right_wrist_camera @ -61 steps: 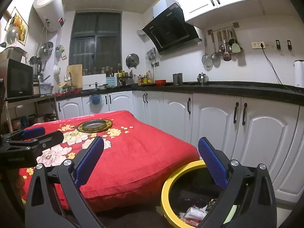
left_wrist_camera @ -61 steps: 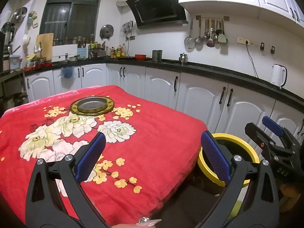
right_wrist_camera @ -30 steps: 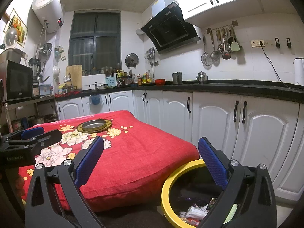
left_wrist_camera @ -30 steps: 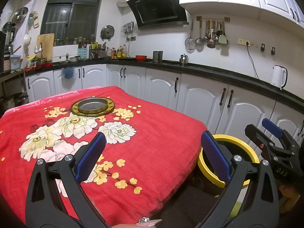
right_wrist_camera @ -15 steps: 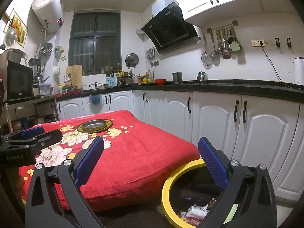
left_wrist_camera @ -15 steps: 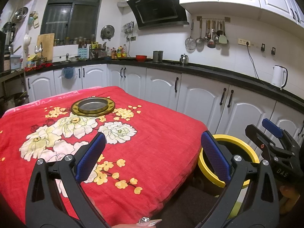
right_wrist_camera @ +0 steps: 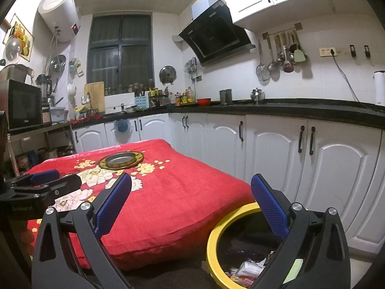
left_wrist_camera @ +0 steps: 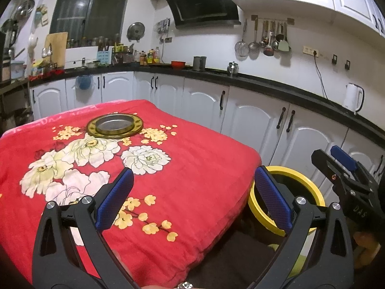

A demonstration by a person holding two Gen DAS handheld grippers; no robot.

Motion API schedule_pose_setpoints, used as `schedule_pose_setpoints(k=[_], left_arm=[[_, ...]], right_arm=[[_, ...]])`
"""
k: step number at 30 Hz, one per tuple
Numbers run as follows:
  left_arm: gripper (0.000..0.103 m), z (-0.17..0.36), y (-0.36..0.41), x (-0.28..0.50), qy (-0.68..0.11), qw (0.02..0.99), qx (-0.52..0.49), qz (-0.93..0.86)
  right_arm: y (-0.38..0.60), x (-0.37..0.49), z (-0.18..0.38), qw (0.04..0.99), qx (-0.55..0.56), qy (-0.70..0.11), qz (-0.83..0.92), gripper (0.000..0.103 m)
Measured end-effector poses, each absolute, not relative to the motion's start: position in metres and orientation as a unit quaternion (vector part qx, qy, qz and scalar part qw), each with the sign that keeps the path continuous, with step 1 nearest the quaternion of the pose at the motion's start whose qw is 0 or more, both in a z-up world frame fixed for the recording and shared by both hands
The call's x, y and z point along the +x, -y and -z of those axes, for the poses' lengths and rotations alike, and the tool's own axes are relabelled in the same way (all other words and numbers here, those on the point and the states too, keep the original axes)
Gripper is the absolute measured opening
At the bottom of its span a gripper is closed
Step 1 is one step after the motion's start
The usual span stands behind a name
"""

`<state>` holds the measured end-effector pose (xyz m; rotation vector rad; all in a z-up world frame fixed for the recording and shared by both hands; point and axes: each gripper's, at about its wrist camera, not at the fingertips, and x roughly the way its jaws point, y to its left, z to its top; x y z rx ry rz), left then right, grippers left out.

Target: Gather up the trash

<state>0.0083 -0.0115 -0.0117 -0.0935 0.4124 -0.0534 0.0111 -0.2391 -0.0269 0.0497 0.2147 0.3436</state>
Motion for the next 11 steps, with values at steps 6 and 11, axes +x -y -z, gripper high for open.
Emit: schedule_pose_setpoints(k=[6, 11], left_arm=[[0.092, -0.008, -0.031, 0.015, -0.212, 0.973, -0.085, -0.029], [0.092, -0.028, -0.165, 0.015, -0.219, 0.947, -0.128, -0.195]], right_arm=[[0.198, 0.022, 0.011, 0.965, 0.006, -0.116, -0.236, 0.097], [0.087, 0.047, -0.002, 0.913, -0.027, -0.191, -0.361, 0.097]])
